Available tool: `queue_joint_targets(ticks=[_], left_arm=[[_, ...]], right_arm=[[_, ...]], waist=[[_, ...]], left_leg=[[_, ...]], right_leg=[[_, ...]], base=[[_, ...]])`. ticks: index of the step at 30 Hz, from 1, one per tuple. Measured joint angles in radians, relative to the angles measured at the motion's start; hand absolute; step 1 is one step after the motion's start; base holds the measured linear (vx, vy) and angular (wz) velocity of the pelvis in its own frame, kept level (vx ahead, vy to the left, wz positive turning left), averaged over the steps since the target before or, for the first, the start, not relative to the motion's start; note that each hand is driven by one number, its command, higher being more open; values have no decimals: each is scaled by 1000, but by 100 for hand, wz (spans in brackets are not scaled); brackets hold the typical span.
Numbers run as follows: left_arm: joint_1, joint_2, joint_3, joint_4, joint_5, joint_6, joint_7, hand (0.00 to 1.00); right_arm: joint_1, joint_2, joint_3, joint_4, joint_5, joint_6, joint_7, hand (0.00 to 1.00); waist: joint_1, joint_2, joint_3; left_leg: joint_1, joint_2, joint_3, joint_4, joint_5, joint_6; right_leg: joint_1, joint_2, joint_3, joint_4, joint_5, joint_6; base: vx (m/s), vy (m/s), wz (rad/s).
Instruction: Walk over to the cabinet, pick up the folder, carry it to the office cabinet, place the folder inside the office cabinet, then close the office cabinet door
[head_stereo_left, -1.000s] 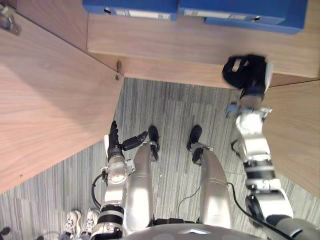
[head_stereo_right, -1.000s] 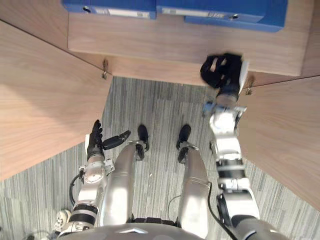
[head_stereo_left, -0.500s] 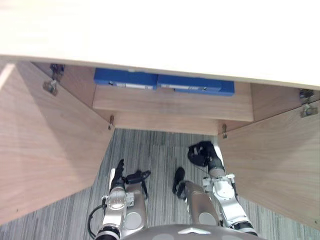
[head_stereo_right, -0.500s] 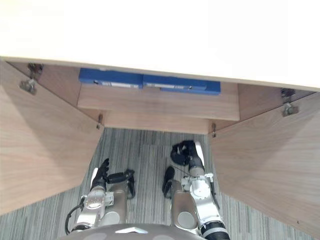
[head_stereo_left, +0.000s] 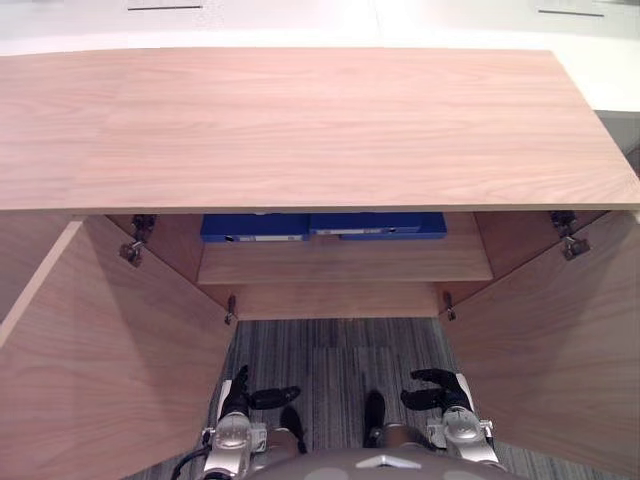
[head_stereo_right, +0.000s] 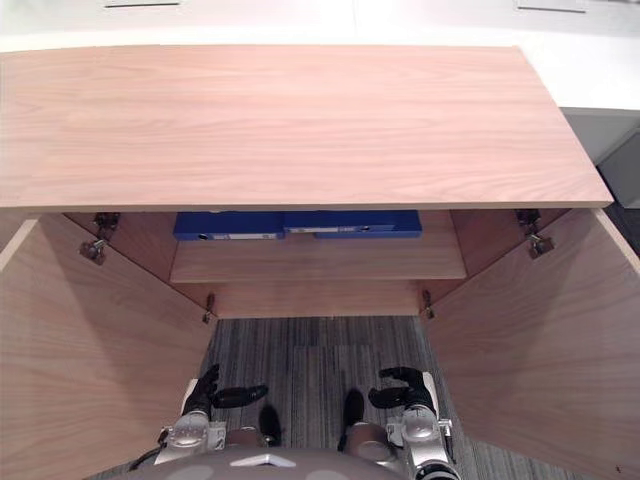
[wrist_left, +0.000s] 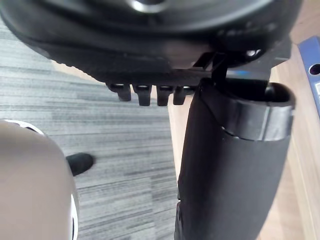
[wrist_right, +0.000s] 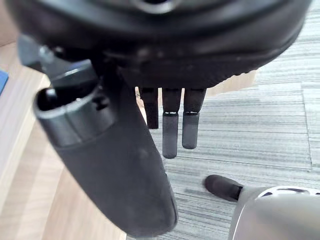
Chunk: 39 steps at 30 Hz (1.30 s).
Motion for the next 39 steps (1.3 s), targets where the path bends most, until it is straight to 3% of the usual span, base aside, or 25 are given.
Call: queue_joint_targets(ticks=[8, 15, 21, 30, 39], left_arm=[[2, 2, 18, 23, 0, 10, 0, 100], [1, 6, 19, 51, 3, 12, 1, 100], [2, 9, 19, 60, 20, 17, 3, 100], [-3, 15, 16, 60, 25, 25, 5, 100], [-2, 14, 14, 58, 77, 23, 2, 100]], right_arm=[[4, 13, -46, 30, 63, 17, -1, 100], [29, 17, -134, 58, 145, 19, -5, 100], [48, 20, -254, 59, 243, 19, -21, 100], [94, 43, -472, -25, 521, -7, -69, 100], [74, 29, -572, -292, 540, -20, -135, 100]], waist=[[0, -3, -12], [-7, -13, -50], [-27, -7, -56], [-85, 11, -69], [-130, 31, -61]], left_leg=[[60, -32, 16, -101, 56, 14], [119, -43, 66, -144, 55, 14], [145, -47, 149, -119, 16, 13], [154, -15, 317, -9, -97, 2], [163, 2, 460, 48, -151, -15]], right_leg=[[14, -10, 26, -26, 31, 13], [30, -7, 81, -45, 40, 20], [28, 5, 166, -51, 50, 22], [-19, 53, 364, -46, 63, 18], [-66, 92, 516, -46, 90, 23]], base=[[-107, 0, -7], [-13, 18, -23], [42, 25, -43], [57, 3, -68], [18, 17, -55]])
